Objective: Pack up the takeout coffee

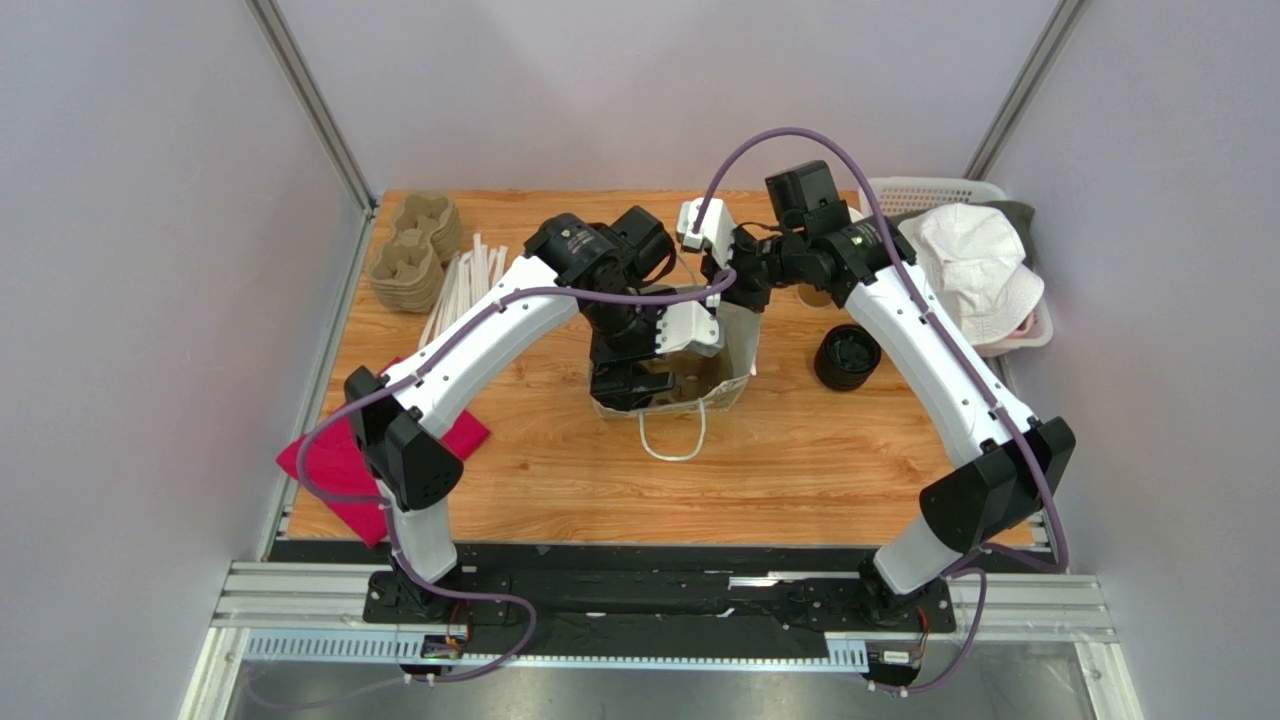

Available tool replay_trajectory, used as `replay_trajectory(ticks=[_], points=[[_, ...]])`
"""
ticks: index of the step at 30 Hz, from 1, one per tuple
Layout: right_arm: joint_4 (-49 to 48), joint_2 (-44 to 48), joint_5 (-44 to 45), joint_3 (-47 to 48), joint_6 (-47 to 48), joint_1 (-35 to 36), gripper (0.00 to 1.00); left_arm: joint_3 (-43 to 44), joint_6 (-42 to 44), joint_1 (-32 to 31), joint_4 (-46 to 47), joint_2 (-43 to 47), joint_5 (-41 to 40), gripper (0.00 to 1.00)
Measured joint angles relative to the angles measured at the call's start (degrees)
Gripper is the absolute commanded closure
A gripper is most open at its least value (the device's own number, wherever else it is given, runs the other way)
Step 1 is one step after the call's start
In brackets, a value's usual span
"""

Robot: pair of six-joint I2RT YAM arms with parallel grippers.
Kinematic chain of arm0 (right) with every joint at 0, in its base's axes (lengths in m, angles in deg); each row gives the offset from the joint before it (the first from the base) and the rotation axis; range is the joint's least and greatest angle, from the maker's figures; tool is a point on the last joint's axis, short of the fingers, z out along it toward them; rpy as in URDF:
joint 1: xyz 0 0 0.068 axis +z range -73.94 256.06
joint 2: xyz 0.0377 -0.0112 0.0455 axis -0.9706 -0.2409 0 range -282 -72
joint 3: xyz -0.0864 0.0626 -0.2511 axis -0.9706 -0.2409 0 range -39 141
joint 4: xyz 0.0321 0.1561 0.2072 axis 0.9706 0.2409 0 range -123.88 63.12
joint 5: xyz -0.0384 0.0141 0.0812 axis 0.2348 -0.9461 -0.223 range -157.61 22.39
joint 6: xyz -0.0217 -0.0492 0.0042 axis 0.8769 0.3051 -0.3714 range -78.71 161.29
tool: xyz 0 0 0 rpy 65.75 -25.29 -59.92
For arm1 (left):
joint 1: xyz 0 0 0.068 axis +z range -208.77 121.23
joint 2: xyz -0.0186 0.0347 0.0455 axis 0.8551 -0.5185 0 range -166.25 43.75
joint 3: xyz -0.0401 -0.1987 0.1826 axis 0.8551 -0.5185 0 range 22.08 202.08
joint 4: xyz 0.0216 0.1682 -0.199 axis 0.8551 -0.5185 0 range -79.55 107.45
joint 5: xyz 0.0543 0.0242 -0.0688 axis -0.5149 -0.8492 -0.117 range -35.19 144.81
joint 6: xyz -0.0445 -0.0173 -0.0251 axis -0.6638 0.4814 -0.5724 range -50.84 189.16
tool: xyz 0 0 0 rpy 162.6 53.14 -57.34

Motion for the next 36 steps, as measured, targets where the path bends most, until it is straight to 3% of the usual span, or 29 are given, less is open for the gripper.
replay_trajectory(ticks=[12, 19, 26, 36], points=[[2.6, -2.3, -1.5, 3.4, -0.9, 0.0, 1.00, 0.0, 3.3, 1.2, 0.0, -0.1, 3.2, 0.10], [4.0, -3.1, -1.5, 4.2, -1.0, -0.1, 1.00, 0.0, 6.2, 1.6, 0.2, -0.9, 4.3, 0.29], [4.7, -3.1, -1.6, 4.2, -0.9, -0.3, 1.00, -1.7, 8.6, 1.6, 1.6, -0.2, 4.9, 0.37], [6.7, -2.5, 0.1, 1.7, -0.7, -1.1, 1.00, -7.9, 14.5, 1.6, 5.8, 8.2, 8.0, 0.46]])
